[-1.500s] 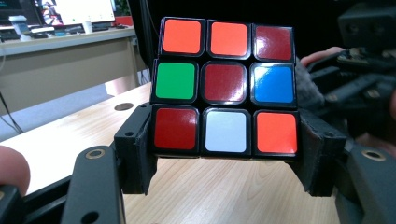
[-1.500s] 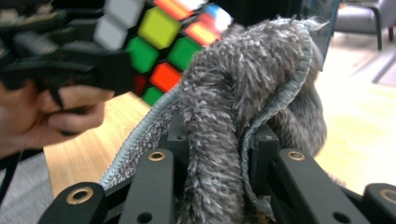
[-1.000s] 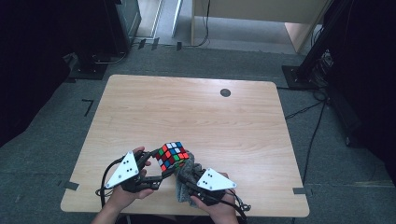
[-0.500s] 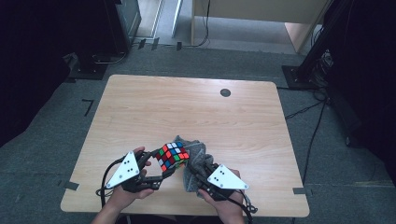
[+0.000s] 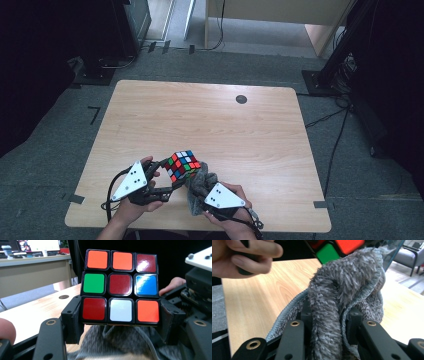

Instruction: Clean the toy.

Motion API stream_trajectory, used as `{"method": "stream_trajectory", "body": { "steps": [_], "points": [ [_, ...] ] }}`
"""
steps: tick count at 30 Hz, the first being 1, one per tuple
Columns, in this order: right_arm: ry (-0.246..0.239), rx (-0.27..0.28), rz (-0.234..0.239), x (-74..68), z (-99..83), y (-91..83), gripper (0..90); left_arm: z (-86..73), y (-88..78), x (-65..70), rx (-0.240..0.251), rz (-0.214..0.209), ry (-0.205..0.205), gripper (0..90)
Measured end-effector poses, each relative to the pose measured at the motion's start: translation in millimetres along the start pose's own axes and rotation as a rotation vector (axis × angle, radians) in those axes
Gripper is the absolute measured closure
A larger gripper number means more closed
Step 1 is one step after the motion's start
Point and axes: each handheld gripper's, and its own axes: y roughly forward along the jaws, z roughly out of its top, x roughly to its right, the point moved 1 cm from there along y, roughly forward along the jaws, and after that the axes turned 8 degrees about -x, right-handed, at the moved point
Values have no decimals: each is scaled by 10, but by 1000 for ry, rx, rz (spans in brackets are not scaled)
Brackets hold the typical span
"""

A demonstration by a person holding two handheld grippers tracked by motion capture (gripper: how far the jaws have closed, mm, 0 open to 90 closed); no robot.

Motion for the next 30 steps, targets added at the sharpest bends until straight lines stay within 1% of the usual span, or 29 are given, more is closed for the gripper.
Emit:
{"method": "stream_trajectory", "body": {
  "steps": [2, 3, 6, 7, 9, 10, 11, 12, 16, 19, 21, 24, 26, 28, 30],
  "points": [
    [34, -3, -25, 77, -12, -26, 680, -6, 1, -10, -6, 5, -2, 340],
    [59, -7, -38, 136, -26, -40, 678, -10, 5, -14, -7, 8, -4, 340],
    [165, -31, -87, 337, -103, -86, 676, -17, 18, -16, -14, 10, -5, 340],
    [206, -39, -109, 425, -148, -101, 675, -17, 21, -15, -16, 11, -3, 340],
    [264, -52, -140, 538, -215, -120, 675, -21, 31, -10, -19, 12, -4, 340],
    [301, -59, -159, 611, -260, -133, 675, -23, 33, -9, -22, 13, -4, 340],
    [322, -65, -169, 649, -286, -142, 675, -28, 38, -12, -25, 12, -5, 340],
    [348, -72, -189, 709, -328, -154, 675, -32, 41, -15, -26, 13, -6, 340],
    [401, -111, -223, 838, -451, -150, 667, -53, 56, -27, -33, 16, -10, 340],
    [427, -148, -243, 893, -543, -112, 665, -66, 61, -37, -37, 20, -14, 340],
    [437, -173, -257, 915, -597, -83, 661, -67, 60, -40, -36, 21, -16, 340],
    [438, -196, -276, 935, -636, -62, 634, -63, 56, -40, -36, 21, -15, 340],
    [454, -202, -270, 954, -659, -55, 592, -67, 61, -40, -37, 22, -14, 340],
    [468, -202, -256, 968, -671, -54, 528, -71, 66, -42, -41, 22, -15, 340],
    [485, -188, -243, 983, -669, -64, 470, -75, 69, -42, -42, 23, -16, 340]
  ]
}}
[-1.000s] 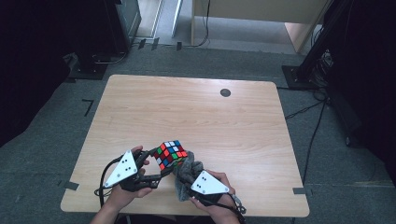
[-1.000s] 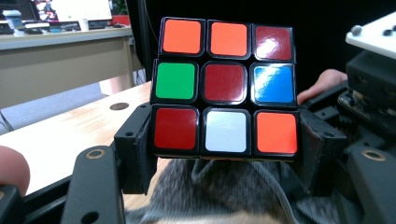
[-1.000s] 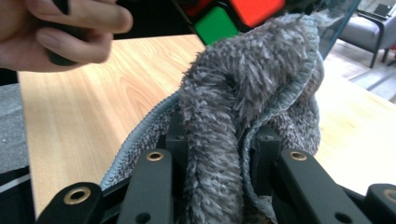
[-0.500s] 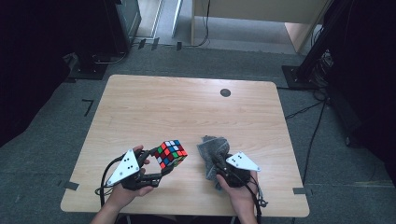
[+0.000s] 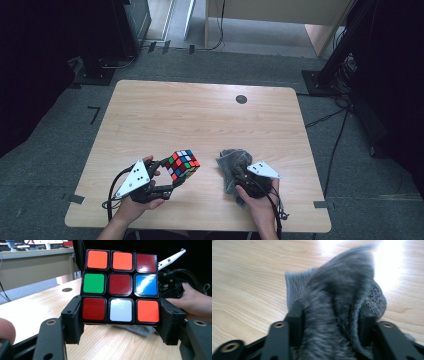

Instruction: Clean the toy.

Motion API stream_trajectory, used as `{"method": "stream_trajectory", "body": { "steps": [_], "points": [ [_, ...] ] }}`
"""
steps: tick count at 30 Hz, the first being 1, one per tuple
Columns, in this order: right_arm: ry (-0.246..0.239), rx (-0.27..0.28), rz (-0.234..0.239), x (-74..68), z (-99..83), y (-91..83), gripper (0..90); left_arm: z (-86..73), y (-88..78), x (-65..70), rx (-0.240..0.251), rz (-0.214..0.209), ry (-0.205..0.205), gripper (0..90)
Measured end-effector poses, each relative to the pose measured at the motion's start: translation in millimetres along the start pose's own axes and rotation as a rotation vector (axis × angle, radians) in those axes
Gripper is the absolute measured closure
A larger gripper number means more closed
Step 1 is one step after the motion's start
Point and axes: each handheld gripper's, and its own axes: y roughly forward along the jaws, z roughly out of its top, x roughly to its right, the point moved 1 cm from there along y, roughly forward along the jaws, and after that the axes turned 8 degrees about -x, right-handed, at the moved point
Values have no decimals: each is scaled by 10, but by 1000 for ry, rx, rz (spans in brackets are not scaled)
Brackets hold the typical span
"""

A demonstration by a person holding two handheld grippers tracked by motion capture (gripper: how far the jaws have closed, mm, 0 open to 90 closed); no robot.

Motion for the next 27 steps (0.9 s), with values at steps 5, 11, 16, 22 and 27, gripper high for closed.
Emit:
{"method": "stream_trajectory", "body": {
  "steps": [5, 11, 16, 22, 27],
  "points": [
    [-9, 55, -21, -17, 65, -86, 339, -3, -2, -11, -4, 3, -2, 340],
    [-91, 137, -22, -141, 160, -220, 294, -6, -1, -19, -4, 4, -8, 340],
    [-196, 192, 33, -357, 206, -282, 293, -6, 8, -18, -10, -1, -9, 340],
    [-365, 253, 115, -699, 220, -334, 285, -6, 25, -17, -22, -19, -26, 340],
    [-497, 299, 165, -947, 193, -365, 267, 9, 36, -28, -33, -54, -63, 340]
  ]
}}
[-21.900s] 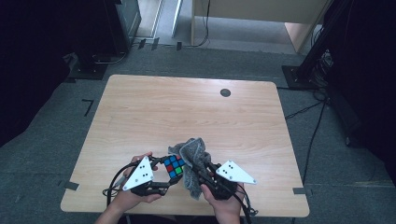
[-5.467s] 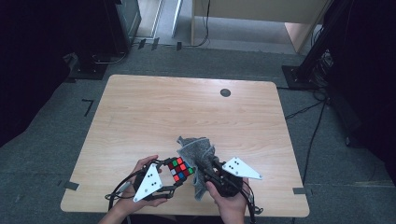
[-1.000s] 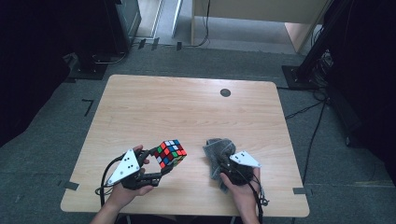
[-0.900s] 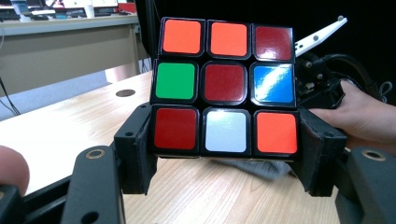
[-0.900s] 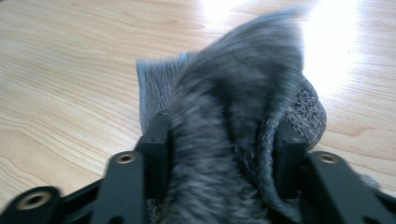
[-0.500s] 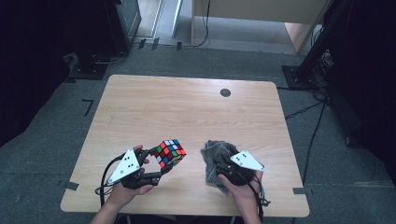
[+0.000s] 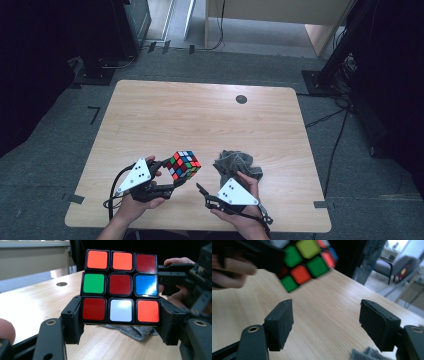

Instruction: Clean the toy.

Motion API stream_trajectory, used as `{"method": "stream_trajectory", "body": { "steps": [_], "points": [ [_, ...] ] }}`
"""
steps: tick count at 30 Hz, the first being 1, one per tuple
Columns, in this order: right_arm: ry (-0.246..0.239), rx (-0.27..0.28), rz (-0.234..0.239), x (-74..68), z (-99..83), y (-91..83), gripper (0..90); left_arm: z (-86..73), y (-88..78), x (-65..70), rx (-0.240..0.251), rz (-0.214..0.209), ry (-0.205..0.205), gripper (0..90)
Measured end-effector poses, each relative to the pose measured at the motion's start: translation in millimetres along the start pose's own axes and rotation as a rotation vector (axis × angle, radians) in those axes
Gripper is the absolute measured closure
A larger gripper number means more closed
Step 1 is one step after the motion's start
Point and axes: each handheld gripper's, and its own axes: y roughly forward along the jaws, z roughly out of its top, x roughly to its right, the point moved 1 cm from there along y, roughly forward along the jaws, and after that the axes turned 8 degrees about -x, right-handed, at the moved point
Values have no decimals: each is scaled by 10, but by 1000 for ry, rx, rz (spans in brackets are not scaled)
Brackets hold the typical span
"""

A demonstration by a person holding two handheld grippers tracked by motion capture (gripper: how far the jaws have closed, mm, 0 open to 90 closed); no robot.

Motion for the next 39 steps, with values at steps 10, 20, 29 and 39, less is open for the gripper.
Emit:
{"method": "stream_trajectory", "body": {
  "steps": [10, 20, 29, 39],
  "points": [
    [-167, 62, -41, -203, 3, 60, 250, 10, 141, 31, -105, -112, -79, 339],
    [-285, 57, -137, -294, -12, 64, 332, 22, 203, 37, -162, -170, -144, 339],
    [-281, 29, -143, -314, 2, 54, 340, 26, 198, -31, -149, -242, -212, 303],
    [-208, -23, -123, -226, -49, 84, 341, 85, 65, -55, -97, -208, -157, 181]
  ]
}}
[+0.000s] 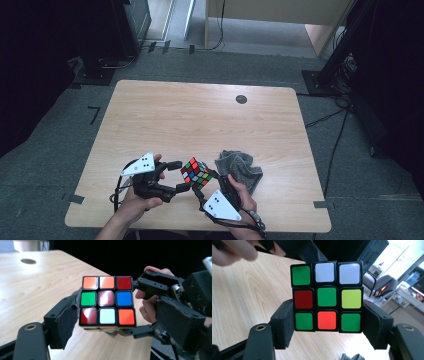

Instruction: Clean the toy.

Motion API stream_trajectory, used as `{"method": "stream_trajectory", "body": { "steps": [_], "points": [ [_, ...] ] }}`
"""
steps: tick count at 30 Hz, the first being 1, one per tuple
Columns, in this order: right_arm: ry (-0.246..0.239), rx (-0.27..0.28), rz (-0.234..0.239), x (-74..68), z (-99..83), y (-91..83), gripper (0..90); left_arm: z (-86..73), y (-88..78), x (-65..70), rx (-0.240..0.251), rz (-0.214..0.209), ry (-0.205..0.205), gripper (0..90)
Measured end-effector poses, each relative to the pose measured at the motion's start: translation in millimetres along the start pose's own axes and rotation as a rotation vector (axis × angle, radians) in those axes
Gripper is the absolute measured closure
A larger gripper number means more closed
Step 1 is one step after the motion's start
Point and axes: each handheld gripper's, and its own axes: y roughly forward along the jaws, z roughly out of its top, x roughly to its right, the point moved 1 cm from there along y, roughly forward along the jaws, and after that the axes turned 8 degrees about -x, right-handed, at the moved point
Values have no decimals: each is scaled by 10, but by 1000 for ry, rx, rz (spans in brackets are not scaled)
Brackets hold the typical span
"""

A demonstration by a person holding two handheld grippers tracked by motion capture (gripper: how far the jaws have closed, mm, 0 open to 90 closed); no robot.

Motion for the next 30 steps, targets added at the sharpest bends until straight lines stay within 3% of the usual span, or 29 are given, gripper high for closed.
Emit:
{"method": "stream_trajectory", "body": {
  "steps": [3, 6, 9, 12, 17, 20, 23, 30],
  "points": [
    [36, -6, 9, 59, -13, -8, 341, -8, -34, -7, 16, 34, 27, 180],
    [85, -29, 35, 150, -20, -22, 341, -48, -41, -23, 14, 124, 89, 178],
    [152, -64, 57, 233, -15, -31, 341, -140, 6, -43, -18, 231, 170, 178],
    [208, -98, 63, 287, 4, -39, 340, -215, 74, -48, -43, 285, 224, 178],
    [308, -136, 91, 333, 61, -56, 340, -315, 210, 20, -87, 414, 365, 182],
    [341, -168, 103, 333, 101, -65, 340, -370, 294, 66, -119, 508, 451, 180],
    [376, -203, 116, 308, 143, -66, 340, -401, 359, 114, -127, 555, 508, 172],
    [427, -270, 136, 235, 190, -23, 339, -448, 470, 238, -129, 570, 598, 166]
  ]
}}
